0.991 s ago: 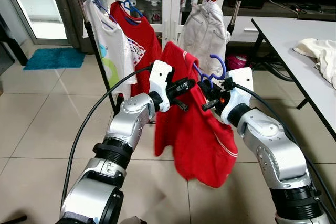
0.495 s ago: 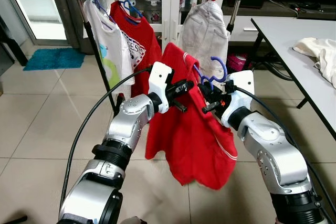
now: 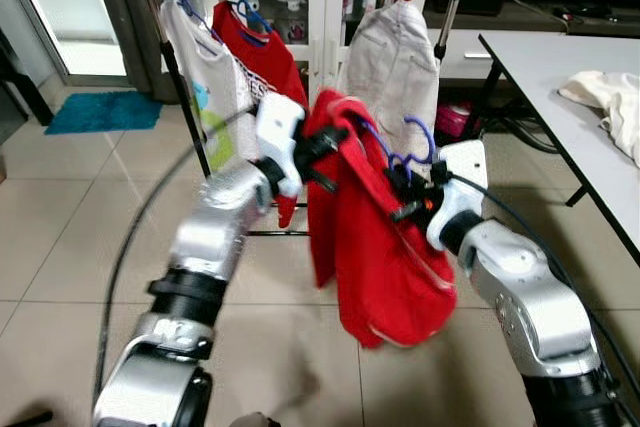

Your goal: Hang hanger

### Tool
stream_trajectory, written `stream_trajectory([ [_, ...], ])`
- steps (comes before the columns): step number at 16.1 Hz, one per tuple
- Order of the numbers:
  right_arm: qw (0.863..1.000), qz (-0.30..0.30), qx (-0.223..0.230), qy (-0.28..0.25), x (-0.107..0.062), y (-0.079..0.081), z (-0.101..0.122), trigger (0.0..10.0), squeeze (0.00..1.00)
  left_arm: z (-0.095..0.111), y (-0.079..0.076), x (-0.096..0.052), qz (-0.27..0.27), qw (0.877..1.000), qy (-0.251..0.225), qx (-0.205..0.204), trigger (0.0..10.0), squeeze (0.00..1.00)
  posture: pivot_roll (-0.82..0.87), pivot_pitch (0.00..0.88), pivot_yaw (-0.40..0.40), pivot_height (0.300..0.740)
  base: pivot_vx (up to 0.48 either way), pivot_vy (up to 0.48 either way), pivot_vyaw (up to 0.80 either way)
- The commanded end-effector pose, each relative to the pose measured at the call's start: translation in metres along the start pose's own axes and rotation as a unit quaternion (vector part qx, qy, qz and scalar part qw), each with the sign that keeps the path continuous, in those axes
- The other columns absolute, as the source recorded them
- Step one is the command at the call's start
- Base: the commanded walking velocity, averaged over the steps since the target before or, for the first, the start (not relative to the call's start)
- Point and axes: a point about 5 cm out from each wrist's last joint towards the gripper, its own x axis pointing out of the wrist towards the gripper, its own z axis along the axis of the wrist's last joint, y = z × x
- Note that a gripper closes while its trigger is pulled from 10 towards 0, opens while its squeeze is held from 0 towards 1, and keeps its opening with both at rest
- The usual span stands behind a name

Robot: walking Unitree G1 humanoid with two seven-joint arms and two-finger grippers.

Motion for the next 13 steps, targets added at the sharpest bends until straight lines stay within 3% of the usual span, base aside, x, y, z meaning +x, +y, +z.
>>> stream_trajectory([
  [1,1.000,-0.014,-0.011,0.022,-0.006,-0.005,-0.005,0.0,0.00,0.023,0.008,-0.008,0.020,0.999,-0.029,0.015,0.0,0.00,-0.14,0.000,0.047,0.740,0.000,0.000,0.00],
  [3,1.000,0.009,-0.016,0.024,-0.011,-0.005,-0.008,0.0,0.00,0.033,0.021,-0.013,0.052,0.997,-0.017,0.052,0.0,0.00,-0.13,0.000,0.045,0.740,0.000,0.000,0.00],
  [5,0.999,0.039,-0.010,0.014,-0.017,-0.002,-0.006,0.0,0.00,0.042,0.043,-0.016,0.129,0.989,-0.020,0.073,0.0,0.00,-0.12,0.000,0.042,0.740,0.000,0.000,0.00],
  [7,0.996,0.090,0.009,-0.005,-0.030,0.003,-0.001,0.0,0.00,0.046,0.083,-0.028,0.245,0.956,0.023,0.158,0.0,0.00,-0.12,0.000,0.049,0.740,0.000,0.000,0.00],
  [8,0.993,0.120,0.007,-0.013,-0.038,0.005,0.002,0.0,0.00,0.047,0.104,-0.036,0.298,0.936,0.044,0.182,0.0,0.00,-0.12,0.000,0.060,0.740,0.000,0.000,0.00],
  [9,0.990,0.141,0.005,-0.017,-0.042,0.008,0.003,0.0,0.00,0.045,0.114,-0.039,0.315,0.929,0.059,0.188,0.0,0.00,-0.13,0.000,0.066,0.740,0.000,0.000,0.00],
  [11,0.988,0.154,0.008,-0.019,-0.043,0.010,0.004,0.0,0.00,0.042,0.116,-0.036,0.311,0.928,0.068,0.191,0.0,0.00,-0.13,0.000,0.071,0.740,0.000,0.000,0.00],
  [12,0.990,0.140,0.006,-0.018,-0.041,0.010,0.004,0.0,0.00,0.041,0.111,-0.029,0.284,0.938,0.063,0.189,0.0,0.00,-0.13,0.000,0.080,0.740,0.000,0.000,0.00],
  [13,0.994,0.107,0.014,-0.022,-0.036,0.007,0.005,0.0,0.00,0.033,0.097,-0.017,0.234,0.957,0.059,0.162,0.0,0.00,-0.13,0.000,0.081,0.740,0.000,0.000,0.00],
])
